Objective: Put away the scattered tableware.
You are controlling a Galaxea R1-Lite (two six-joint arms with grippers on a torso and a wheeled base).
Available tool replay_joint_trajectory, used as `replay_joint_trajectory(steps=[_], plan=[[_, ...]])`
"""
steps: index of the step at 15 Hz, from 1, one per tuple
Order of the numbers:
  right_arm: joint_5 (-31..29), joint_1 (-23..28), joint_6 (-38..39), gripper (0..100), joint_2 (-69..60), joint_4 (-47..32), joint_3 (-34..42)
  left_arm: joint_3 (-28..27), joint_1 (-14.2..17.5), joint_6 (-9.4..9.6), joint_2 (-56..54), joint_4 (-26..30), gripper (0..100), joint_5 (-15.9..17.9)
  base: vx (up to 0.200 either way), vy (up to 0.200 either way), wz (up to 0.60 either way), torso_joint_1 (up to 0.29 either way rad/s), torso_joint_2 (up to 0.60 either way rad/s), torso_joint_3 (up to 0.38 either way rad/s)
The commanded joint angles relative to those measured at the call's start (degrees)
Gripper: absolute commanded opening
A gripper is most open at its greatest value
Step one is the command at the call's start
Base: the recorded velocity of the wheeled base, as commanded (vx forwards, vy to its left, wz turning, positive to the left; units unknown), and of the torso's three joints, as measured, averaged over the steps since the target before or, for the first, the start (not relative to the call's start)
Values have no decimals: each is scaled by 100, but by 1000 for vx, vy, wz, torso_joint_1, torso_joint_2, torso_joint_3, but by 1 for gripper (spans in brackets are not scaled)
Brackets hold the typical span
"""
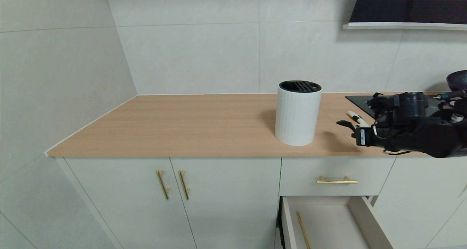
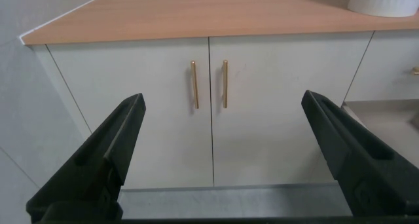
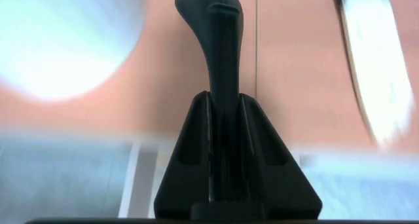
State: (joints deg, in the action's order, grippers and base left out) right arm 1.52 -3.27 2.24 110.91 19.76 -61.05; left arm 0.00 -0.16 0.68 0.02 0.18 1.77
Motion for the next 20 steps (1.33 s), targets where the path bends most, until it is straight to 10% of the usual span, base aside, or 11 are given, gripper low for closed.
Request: replay_joint_trajectory(steps=[1, 20], plan=[[103, -60, -13, 0, -1616, -7, 1324, 0, -2, 2, -2, -1, 100, -1, 0, 0, 0, 0, 0, 0], [612, -69, -629, 0, -2434, 72, 2792, 0, -2, 2, -2, -1, 100, 8, 0, 0, 0, -82, 195, 113]])
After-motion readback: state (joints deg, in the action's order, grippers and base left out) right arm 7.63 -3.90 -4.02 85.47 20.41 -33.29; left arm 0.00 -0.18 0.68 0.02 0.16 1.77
